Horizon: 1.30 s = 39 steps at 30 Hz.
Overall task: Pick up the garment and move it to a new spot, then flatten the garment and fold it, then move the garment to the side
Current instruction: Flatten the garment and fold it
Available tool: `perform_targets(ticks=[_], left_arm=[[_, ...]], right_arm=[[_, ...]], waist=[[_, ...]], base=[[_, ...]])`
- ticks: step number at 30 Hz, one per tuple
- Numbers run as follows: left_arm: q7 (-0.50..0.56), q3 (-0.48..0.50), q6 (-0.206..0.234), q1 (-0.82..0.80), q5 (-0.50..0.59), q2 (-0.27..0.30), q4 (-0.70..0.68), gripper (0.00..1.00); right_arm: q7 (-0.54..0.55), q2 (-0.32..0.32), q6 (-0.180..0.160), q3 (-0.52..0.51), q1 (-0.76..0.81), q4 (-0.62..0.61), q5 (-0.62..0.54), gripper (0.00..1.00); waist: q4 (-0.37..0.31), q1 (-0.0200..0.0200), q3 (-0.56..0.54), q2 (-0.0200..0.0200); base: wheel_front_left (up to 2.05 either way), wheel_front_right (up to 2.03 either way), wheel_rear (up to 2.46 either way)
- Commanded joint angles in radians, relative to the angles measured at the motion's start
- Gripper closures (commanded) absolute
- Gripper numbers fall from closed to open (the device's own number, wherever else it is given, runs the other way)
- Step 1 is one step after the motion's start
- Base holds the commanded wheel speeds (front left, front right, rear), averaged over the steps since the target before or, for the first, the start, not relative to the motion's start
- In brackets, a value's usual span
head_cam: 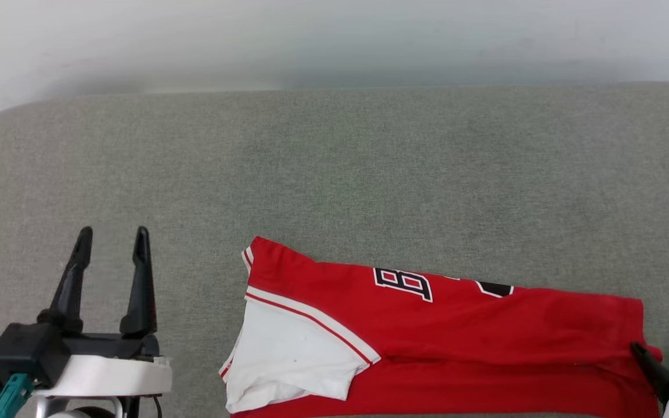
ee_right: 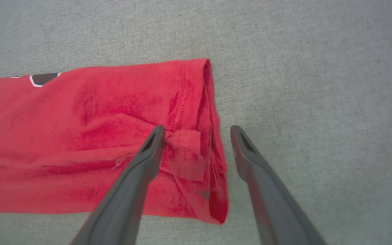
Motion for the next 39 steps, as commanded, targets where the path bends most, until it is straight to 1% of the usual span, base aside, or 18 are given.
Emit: perform_targets(ticks=[1,3,5,8,11,13,15,18,23,31,34,35,36,39], left_arm=[[-0.004,0.037,-0.024,0.023,0.036,-0.035,-0.009,0.00],[-0.004,0.069,-0.064,0.034,0.084,-0.068,-0.008,0.00],[-0.004,0.098,-0.100,0.036,0.108,-0.105,-0.003,0.00],[-0.004,0.141,-0.152,0.030,0.142,-0.146,0.008,0.00],[-0.005,0.171,-0.190,0.019,0.167,-0.179,0.022,0.00],[-0.005,0.184,-0.204,0.014,0.181,-0.194,0.031,0.00],[-0.005,0.194,-0.217,0.009,0.194,-0.206,0.039,0.00],[-0.005,0.200,-0.225,0.005,0.201,-0.215,0.045,0.00],[-0.005,0.205,-0.234,-0.003,0.213,-0.227,0.060,0.00],[-0.005,0.197,-0.235,0.001,0.211,-0.231,0.069,0.00],[-0.005,0.195,-0.236,0.006,0.207,-0.227,0.067,0.00],[-0.005,0.195,-0.236,0.008,0.206,-0.226,0.066,0.00],[-0.005,0.194,-0.236,0.009,0.205,-0.224,0.065,0.00],[-0.005,0.192,-0.236,0.012,0.205,-0.220,0.065,0.00]], right_arm=[[0.010,0.029,0.000,-0.021,-0.002,0.013,-0.012,0.00],[0.020,0.046,0.000,-0.049,-0.016,0.032,-0.020,0.00],[0.025,0.059,0.000,-0.067,-0.029,0.054,-0.028,0.00],[0.025,0.066,0.000,-0.085,-0.040,0.099,-0.042,0.00],[0.032,0.070,0.000,-0.082,-0.042,0.146,-0.031,0.00],[0.037,0.067,0.000,-0.063,-0.039,0.172,-0.021,0.00],[0.042,0.070,0.000,-0.042,-0.036,0.197,-0.005,0.00],[0.049,0.075,0.001,-0.018,-0.036,0.220,0.009,0.00],[0.062,0.095,0.006,0.056,-0.032,0.252,0.058,0.00],[0.068,0.119,0.007,0.164,-0.035,0.246,0.140,0.00],[0.058,0.111,0.007,0.182,-0.036,0.233,0.146,0.00],[0.048,0.106,0.007,0.181,-0.038,0.232,0.140,0.67],[0.034,0.098,0.007,0.177,-0.043,0.233,0.131,1.00],[-0.001,0.074,0.004,0.160,-0.054,0.241,0.107,1.00]], waist=[[0.008,0.0000,0.013,0.0000],[0.014,0.0000,0.021,0.0000],[0.020,0.0000,0.032,0.0000],[0.032,0.0000,0.044,0.0000],[0.042,0.0000,0.052,0.0000],[0.049,0.0000,0.057,0.0000],[0.054,0.0000,0.061,0.0000],[0.058,0.0000,0.067,0.0000],[0.066,0.0000,0.073,0.0000],[0.065,0.0000,0.057,0.0000],[0.061,0.0000,0.051,0.0000],[0.060,0.0000,0.050,0.0000],[0.058,0.0000,0.048,0.0000],[0.054,0.0000,0.045,0.0000]], base=[[0.00,0.00,0.00],[0.00,0.00,0.00],[0.00,0.00,0.00],[0.00,0.00,0.00],[0.00,0.00,0.00],[0.00,0.00,0.00],[0.00,0.00,0.00],[0.00,0.00,0.00],[0.00,0.00,0.00],[0.00,0.00,0.00],[0.00,0.00,0.00],[0.00,0.00,0.00],[0.00,0.00,0.00],[0.00,0.00,0.00]])
